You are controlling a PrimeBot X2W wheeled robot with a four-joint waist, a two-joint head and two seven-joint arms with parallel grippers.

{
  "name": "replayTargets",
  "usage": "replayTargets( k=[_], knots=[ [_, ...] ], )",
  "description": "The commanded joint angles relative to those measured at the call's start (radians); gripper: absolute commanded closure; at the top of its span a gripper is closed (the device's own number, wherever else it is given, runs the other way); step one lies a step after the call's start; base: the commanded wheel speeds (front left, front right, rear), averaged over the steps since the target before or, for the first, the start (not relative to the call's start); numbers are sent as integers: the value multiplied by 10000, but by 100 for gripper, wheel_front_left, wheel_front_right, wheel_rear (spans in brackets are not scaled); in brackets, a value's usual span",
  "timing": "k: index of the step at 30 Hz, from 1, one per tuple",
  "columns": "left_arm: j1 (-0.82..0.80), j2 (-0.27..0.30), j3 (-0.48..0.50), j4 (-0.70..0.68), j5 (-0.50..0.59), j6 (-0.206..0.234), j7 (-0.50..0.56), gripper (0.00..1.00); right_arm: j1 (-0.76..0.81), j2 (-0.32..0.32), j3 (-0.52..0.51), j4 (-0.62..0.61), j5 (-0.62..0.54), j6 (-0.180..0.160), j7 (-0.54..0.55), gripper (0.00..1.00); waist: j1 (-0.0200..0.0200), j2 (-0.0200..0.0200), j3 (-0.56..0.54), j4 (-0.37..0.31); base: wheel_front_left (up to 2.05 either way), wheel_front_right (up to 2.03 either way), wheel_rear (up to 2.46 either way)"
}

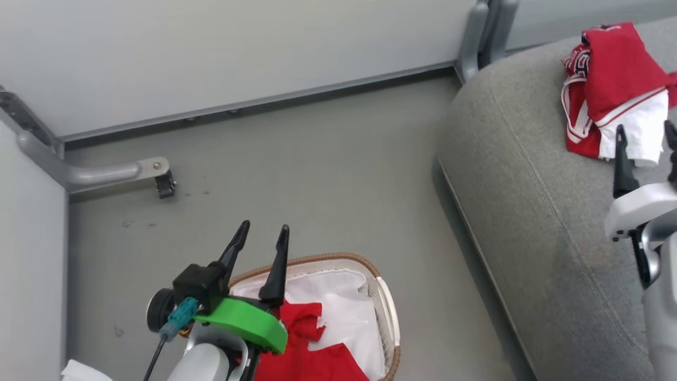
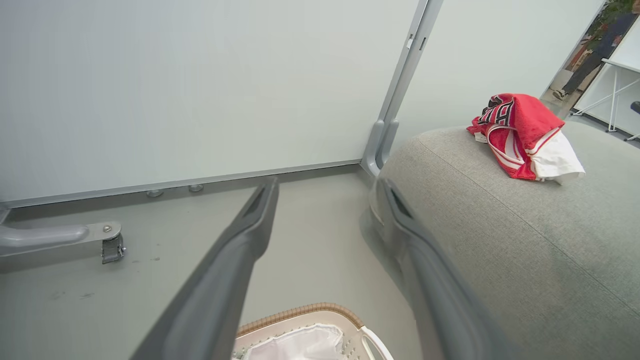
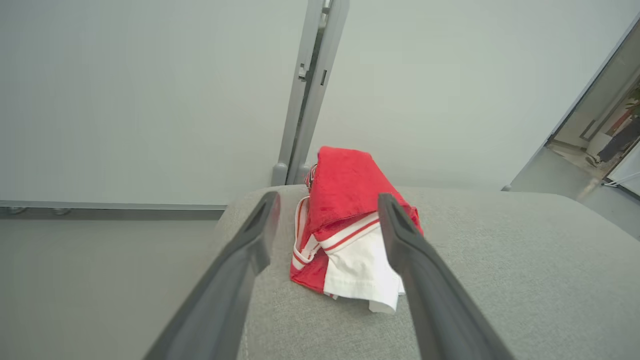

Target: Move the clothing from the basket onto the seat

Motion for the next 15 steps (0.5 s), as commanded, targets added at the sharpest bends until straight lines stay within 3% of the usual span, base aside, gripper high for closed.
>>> replayTargets(
  k=[1,9,15],
  knots=[
    [393,-30,243,-63,150,49,-31,0,375,177,44,-133,35,-14,-18,0,1,0,-1392,1334,0,0,0],
    [1438,-207,1583,-489,593,148,-19,0,1476,1380,618,-1034,538,-14,-18,0,1,0,-1761,1993,0,0,0],
    [2170,-402,2260,-689,794,105,-20,0,2630,1737,1092,-1741,780,-14,-18,0,1,0,-1937,2187,0,0,0]
  ],
)
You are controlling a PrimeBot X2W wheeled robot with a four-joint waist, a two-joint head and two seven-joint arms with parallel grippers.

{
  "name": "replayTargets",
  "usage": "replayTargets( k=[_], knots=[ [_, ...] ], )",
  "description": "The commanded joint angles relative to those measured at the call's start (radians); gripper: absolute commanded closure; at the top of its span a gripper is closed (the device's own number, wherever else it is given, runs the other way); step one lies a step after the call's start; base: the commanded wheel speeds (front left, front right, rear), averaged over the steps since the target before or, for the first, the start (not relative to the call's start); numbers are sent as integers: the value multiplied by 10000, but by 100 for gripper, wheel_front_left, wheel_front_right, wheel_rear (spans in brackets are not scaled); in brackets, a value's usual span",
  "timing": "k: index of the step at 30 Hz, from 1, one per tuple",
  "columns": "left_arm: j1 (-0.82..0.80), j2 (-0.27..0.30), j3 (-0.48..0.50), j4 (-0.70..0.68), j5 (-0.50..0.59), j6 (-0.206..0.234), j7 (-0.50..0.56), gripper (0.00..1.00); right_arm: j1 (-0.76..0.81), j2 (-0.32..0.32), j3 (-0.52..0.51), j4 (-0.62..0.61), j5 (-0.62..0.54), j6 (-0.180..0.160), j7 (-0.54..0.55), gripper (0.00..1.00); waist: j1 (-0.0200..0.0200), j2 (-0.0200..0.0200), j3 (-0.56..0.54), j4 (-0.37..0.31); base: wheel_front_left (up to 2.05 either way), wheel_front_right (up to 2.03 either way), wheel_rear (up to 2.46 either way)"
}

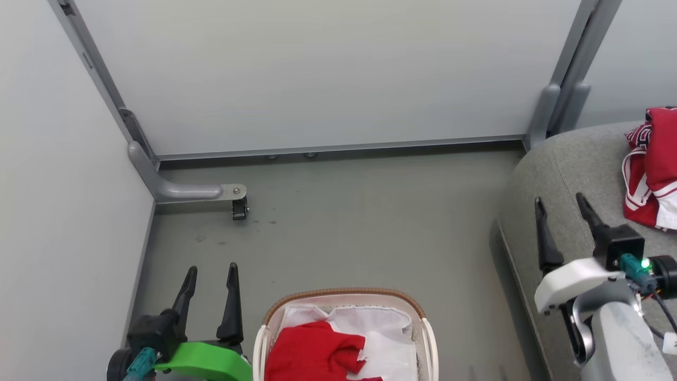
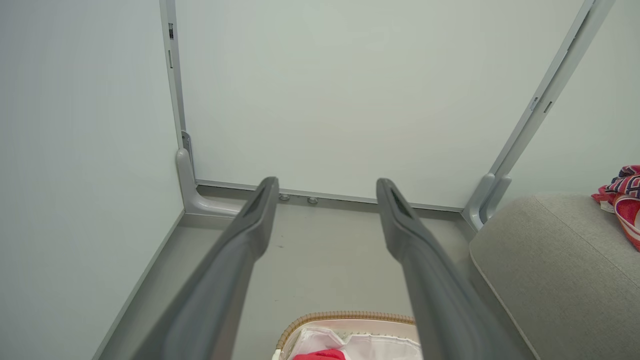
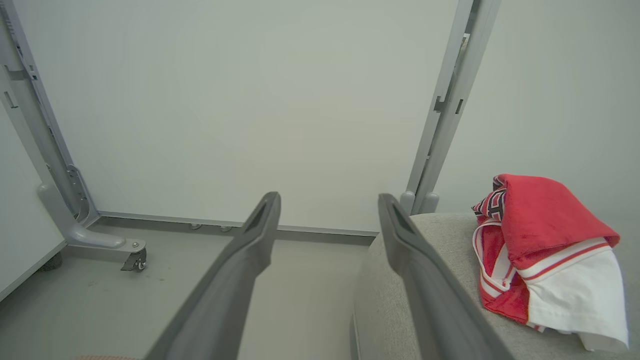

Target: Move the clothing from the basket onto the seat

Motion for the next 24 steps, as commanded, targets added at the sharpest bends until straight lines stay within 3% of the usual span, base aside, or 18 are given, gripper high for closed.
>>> replayTargets(
  k=[1,9,24],
  knots=[
    [260,-61,131,-49,49,-23,-2,0,370,21,132,-143,69,-14,-18,0,1,0,-339,320,0,0,0],
    [898,-227,563,-154,240,-188,-3,0,1586,21,917,-813,1583,-14,-18,0,1,0,-447,229,0,0,0],
    [1137,-390,914,32,413,-307,-3,0,2403,23,1230,-1229,1675,-14,-18,0,1,0,-484,99,0,0,0]
  ],
)
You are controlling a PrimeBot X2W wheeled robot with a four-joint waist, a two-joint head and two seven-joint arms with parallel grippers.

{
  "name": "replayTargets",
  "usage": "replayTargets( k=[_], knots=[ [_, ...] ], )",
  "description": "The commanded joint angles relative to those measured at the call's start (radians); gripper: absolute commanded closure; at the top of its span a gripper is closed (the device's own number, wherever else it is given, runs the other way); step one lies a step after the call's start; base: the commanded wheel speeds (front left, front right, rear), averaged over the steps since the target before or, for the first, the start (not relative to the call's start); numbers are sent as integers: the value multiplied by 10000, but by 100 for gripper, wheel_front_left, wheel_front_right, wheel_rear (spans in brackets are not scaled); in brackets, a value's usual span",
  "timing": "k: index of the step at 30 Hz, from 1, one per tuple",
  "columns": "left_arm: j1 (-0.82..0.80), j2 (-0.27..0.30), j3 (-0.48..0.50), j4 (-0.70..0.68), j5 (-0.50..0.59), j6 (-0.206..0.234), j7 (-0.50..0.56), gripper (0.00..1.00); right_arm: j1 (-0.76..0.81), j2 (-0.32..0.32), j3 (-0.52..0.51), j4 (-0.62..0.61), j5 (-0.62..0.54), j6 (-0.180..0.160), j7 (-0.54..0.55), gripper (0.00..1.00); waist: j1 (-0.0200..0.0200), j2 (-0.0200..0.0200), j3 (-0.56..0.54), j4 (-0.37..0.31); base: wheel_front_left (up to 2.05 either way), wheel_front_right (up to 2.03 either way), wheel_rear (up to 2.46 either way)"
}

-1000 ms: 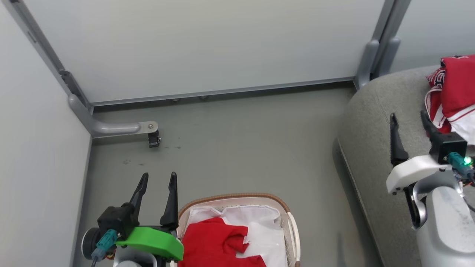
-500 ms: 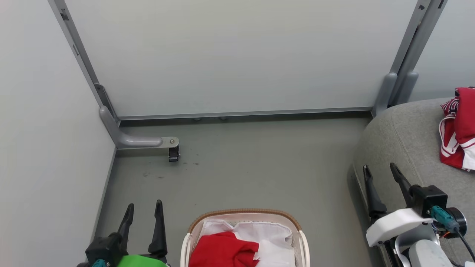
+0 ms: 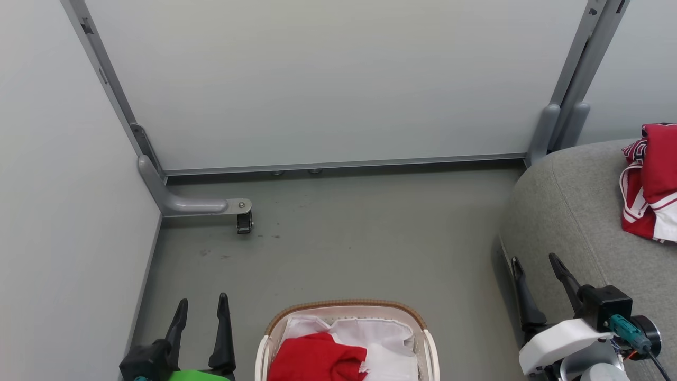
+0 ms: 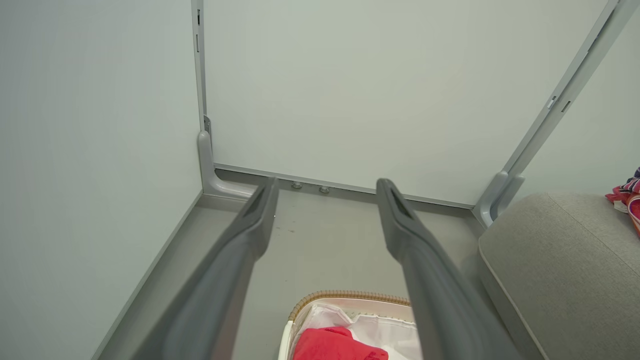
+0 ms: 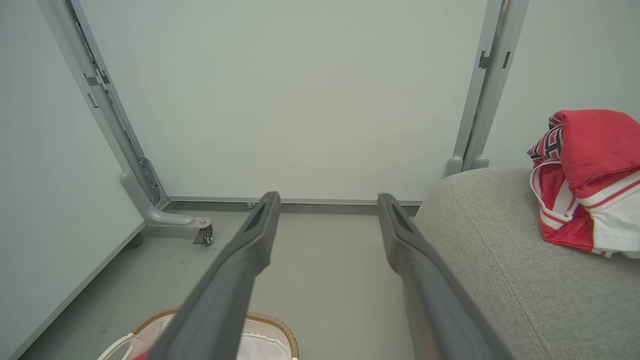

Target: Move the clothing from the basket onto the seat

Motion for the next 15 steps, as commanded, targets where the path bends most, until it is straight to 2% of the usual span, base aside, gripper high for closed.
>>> replayTargets(
  k=[1,15],
  knots=[
    [129,0,53,48,93,-24,-1,0,115,-33,-5,-15,-4,-14,-16,0,1,0,12,-14,0,0,0],
    [-39,-61,39,189,156,-159,-2,0,42,-32,-69,-3,15,-14,-16,0,1,0,73,-38,0,0,0]
  ],
)
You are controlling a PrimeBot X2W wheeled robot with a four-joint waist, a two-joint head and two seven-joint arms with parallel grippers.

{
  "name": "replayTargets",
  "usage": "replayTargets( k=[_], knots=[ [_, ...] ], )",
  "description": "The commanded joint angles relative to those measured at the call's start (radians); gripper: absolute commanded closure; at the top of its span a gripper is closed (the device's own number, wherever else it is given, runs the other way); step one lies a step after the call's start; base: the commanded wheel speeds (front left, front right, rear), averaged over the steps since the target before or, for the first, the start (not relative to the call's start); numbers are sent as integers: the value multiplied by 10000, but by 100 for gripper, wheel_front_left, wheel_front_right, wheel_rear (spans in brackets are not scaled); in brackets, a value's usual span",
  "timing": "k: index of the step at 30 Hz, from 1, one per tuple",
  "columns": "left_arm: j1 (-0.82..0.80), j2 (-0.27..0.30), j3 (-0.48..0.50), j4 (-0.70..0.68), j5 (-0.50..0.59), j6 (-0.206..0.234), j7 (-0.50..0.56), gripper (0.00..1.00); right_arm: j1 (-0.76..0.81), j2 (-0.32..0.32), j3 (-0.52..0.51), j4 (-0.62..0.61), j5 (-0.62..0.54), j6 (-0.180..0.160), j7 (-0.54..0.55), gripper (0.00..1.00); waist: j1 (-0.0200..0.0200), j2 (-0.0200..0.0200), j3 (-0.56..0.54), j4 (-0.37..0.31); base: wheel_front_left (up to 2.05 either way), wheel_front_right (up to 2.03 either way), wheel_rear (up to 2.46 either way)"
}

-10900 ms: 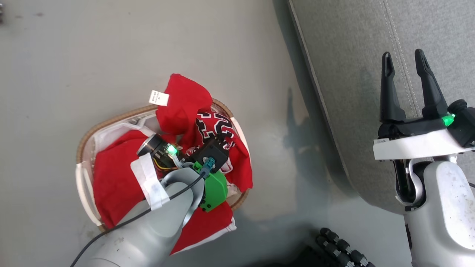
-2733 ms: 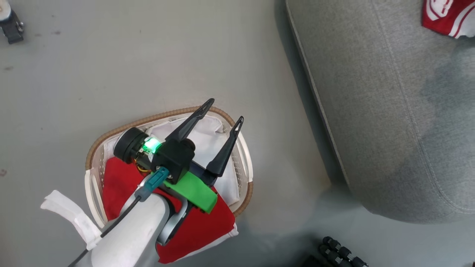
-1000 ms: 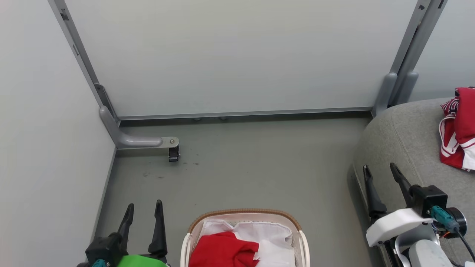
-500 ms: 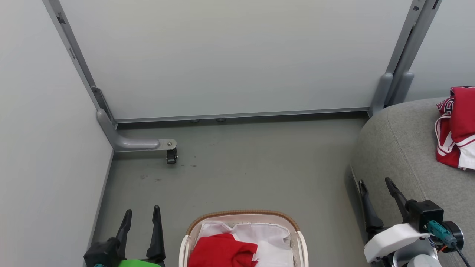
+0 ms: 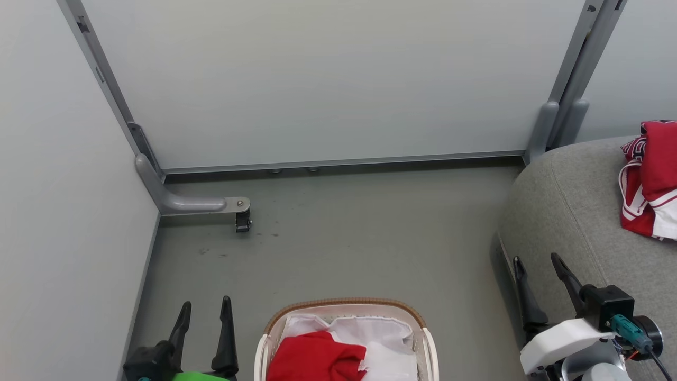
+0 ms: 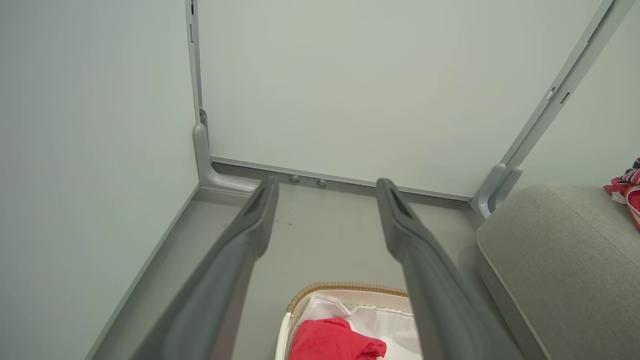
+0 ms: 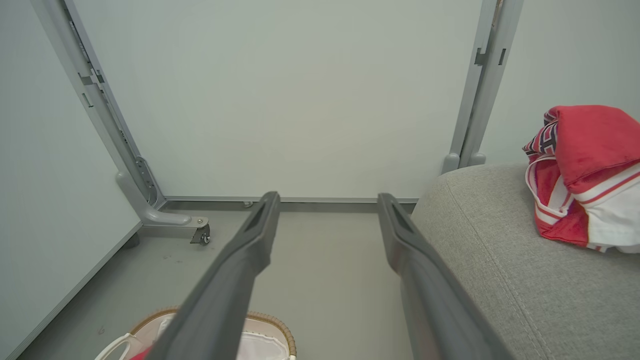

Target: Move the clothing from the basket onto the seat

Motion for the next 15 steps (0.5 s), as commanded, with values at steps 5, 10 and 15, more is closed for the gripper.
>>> replayTargets(
  k=[5,10,15],
  knots=[
    [-272,-5,-137,115,170,-109,-3,0,-68,-32,-50,-58,-15,-14,-16,0,1,0,143,-6,0,0,0],
    [-781,-11,-448,544,282,-228,-2,0,-224,-32,-202,-126,-130,-14,-16,0,1,0,381,-42,0,0,0],
    [-1726,-3,-810,1311,491,-338,6,0,-559,-35,-344,-277,-221,-14,-16,0,1,0,736,-212,0,0,0]
  ],
)
